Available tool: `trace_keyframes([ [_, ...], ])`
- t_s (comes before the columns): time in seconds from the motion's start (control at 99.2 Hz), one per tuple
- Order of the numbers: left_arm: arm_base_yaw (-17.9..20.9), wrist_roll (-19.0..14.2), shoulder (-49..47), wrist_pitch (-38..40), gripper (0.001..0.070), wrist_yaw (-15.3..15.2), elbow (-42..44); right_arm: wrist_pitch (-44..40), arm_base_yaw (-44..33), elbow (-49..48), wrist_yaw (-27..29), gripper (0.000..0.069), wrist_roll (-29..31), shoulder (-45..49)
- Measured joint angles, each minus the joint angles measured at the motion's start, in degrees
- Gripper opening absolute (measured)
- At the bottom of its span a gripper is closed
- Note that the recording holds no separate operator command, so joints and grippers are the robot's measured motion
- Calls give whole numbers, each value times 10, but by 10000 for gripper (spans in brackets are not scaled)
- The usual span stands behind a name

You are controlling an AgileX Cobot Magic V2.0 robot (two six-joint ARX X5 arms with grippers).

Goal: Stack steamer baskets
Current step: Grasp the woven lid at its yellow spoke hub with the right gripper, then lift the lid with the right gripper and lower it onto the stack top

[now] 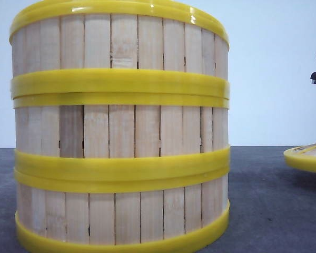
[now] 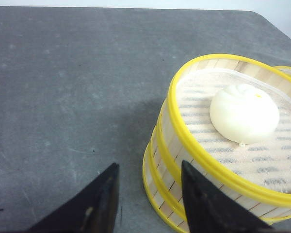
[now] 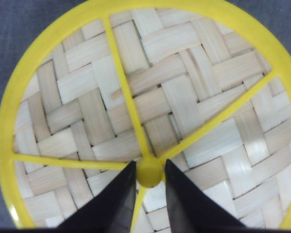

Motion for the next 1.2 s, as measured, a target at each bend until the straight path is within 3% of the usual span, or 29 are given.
trace_keyframes([
  [0.161,0,0,0,0,232,0,0,0,-1,1,-5,58,0,2],
  [0.494,0,0,0,0,232,0,0,-11,-2,6,-5,56,0,-7],
  [0.797,0,0,0,-4,232,0,0,-50,12,111,-26,56,0,-91],
  [1.049,0,0,0,-4,232,0,0,-133,104,241,-125,55,0,-119],
  [1.2,0,0,0,-4,232,0,0,-158,202,315,-127,55,-1,-119],
])
